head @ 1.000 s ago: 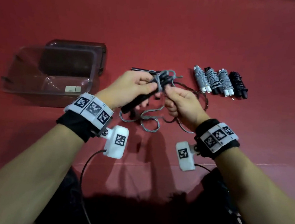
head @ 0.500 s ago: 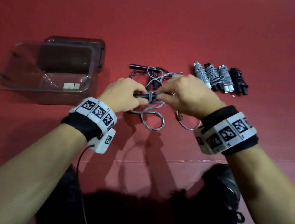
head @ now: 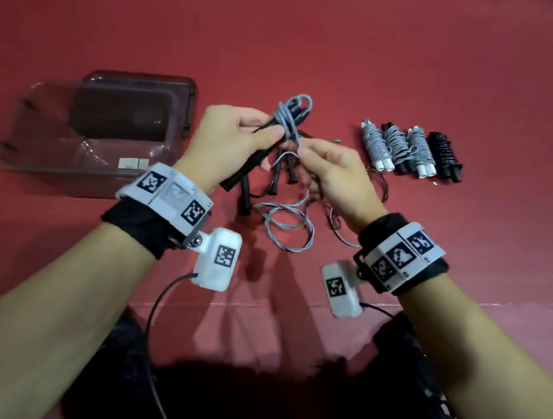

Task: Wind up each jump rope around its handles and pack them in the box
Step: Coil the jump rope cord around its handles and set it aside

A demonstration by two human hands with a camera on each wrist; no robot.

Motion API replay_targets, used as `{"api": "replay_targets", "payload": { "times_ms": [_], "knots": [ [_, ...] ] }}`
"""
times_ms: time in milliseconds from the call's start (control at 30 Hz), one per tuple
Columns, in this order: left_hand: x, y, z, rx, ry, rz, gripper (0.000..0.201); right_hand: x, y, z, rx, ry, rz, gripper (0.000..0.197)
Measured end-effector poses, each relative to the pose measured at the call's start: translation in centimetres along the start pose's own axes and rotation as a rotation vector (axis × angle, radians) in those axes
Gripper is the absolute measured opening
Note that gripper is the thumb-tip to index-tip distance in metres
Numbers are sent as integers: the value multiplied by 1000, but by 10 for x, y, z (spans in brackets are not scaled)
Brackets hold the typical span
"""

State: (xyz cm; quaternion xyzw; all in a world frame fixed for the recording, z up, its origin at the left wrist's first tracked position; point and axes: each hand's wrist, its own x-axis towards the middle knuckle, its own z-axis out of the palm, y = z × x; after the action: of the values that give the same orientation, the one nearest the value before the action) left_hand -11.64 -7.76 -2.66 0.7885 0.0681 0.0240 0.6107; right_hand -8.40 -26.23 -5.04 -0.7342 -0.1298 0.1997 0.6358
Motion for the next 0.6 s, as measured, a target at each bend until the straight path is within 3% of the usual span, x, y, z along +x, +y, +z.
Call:
{"api": "replay_targets", "payload": {
  "times_ms": [133, 267, 333, 367, 433, 467, 533, 600],
  "knots": [
    [0, -25, 4, -39, 202, -98, 10, -8, 3, 7, -327, -114, 53, 27],
    [-1, -32, 9, 85, 250, -130, 8, -15, -6, 22, -618, -159, -12, 36],
    [-4, -31, 15, 314, 177, -102, 20, -20, -15, 24, -810, -235, -58, 35],
    [-8, -28, 19, 556, 111, -60, 25, -23, -19, 21, -941, -285, -87, 34],
    [-18, -20, 28, 987, -70, 81, 28, -26, -31, 11, -1240, -358, -130, 34],
    [-22, -16, 30, 1077, -192, 147, 27, -26, -38, 5, -1349, -373, -142, 38],
    [-28, -11, 33, 1086, -375, 204, 23, -23, -52, -10, -1371, -398, -180, 42],
    [-28, -9, 34, 971, -406, 200, 15, -18, -58, -26, -1126, -395, -184, 32]
  ]
}}
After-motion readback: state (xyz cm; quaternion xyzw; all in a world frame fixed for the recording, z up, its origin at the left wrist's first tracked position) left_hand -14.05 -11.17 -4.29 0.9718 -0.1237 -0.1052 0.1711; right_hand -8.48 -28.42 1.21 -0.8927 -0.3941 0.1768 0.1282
